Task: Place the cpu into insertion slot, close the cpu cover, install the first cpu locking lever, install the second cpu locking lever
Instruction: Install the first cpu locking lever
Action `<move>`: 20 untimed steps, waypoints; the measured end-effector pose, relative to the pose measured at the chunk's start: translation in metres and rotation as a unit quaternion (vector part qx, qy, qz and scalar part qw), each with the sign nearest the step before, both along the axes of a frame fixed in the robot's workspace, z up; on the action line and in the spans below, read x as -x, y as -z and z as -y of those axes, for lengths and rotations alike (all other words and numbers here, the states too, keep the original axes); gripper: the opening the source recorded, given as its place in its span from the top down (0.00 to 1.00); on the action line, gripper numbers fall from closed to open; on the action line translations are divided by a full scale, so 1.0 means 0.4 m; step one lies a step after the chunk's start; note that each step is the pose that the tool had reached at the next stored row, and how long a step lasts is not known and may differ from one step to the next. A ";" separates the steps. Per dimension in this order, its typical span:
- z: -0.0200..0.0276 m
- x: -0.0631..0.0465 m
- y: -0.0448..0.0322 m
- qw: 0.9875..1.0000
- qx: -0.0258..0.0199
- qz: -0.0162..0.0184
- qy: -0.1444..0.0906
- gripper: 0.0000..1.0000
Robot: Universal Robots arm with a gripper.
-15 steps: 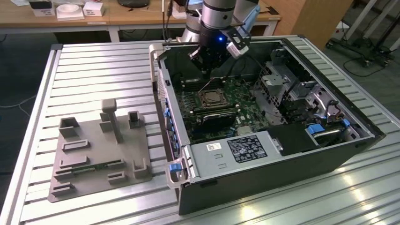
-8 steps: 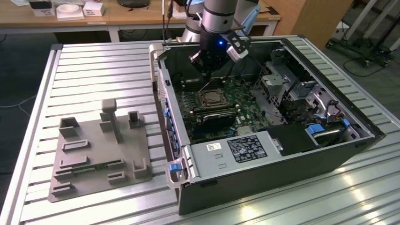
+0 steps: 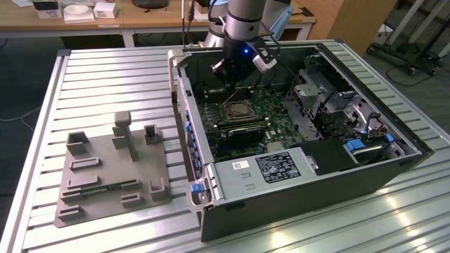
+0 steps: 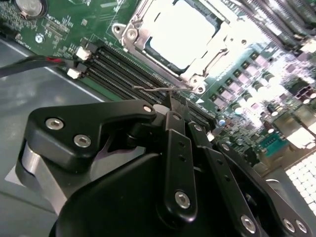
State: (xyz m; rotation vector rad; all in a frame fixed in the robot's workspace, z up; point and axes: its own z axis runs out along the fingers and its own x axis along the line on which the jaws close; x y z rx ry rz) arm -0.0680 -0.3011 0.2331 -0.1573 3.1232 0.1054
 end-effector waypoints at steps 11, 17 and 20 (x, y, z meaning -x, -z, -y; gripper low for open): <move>0.000 -0.015 0.008 1.000 -0.028 0.000 0.000 0.90; 0.000 -0.018 0.014 1.000 -0.027 0.000 0.000 0.90; 0.000 -0.019 0.017 1.000 -0.026 0.000 0.001 0.90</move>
